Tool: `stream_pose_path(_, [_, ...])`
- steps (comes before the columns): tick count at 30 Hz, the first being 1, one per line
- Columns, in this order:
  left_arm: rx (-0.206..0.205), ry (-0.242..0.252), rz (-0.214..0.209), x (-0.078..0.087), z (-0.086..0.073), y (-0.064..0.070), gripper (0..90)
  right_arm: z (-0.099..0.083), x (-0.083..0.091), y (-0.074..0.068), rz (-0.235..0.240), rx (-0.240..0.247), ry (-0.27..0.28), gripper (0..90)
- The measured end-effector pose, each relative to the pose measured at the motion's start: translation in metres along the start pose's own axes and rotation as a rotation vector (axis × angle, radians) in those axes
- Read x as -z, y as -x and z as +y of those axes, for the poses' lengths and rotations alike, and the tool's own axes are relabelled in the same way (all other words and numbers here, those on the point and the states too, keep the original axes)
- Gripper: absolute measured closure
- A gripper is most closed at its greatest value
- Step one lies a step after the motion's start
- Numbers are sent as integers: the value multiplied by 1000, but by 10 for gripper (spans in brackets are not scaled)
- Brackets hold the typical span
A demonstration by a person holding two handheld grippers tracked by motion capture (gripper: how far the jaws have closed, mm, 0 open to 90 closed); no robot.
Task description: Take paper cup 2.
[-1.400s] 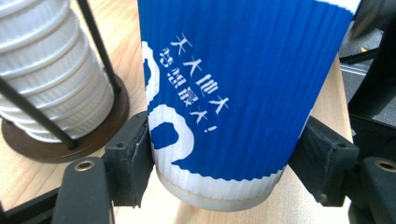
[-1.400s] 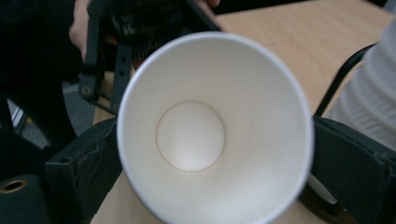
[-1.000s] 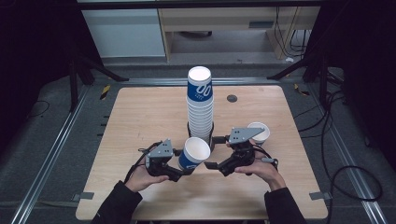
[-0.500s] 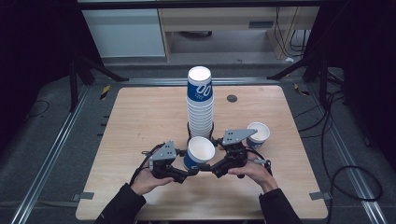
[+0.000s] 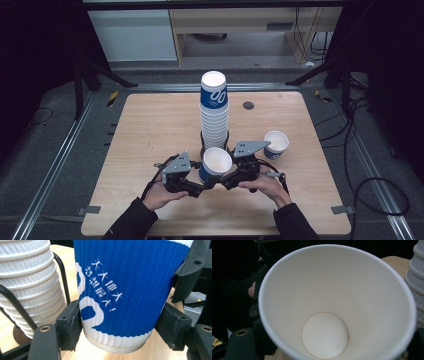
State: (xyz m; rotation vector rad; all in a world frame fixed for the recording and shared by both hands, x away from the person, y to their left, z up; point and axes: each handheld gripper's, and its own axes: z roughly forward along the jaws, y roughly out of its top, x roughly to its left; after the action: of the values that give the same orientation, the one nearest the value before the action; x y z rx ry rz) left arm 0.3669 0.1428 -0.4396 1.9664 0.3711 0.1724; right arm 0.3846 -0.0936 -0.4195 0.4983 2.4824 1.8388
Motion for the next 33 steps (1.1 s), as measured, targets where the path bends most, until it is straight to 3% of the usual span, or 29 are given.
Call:
stream_pose_path(9, [-13,-1,0,1,-1,0,265,-2,0,-1,1,8,0,219])
stream_pose_path(15, [0,-28,7,3,-1,-1,198,2,11,-1,-25,28,30,219])
stream_pose_path(26, [56,-45,67,17,-7,-12,178,5,42,3,-158,29,44,216])
stream_pose_path(33, [120,-19,145,30,-12,-25,176,1,56,7,-296,13,10,214])
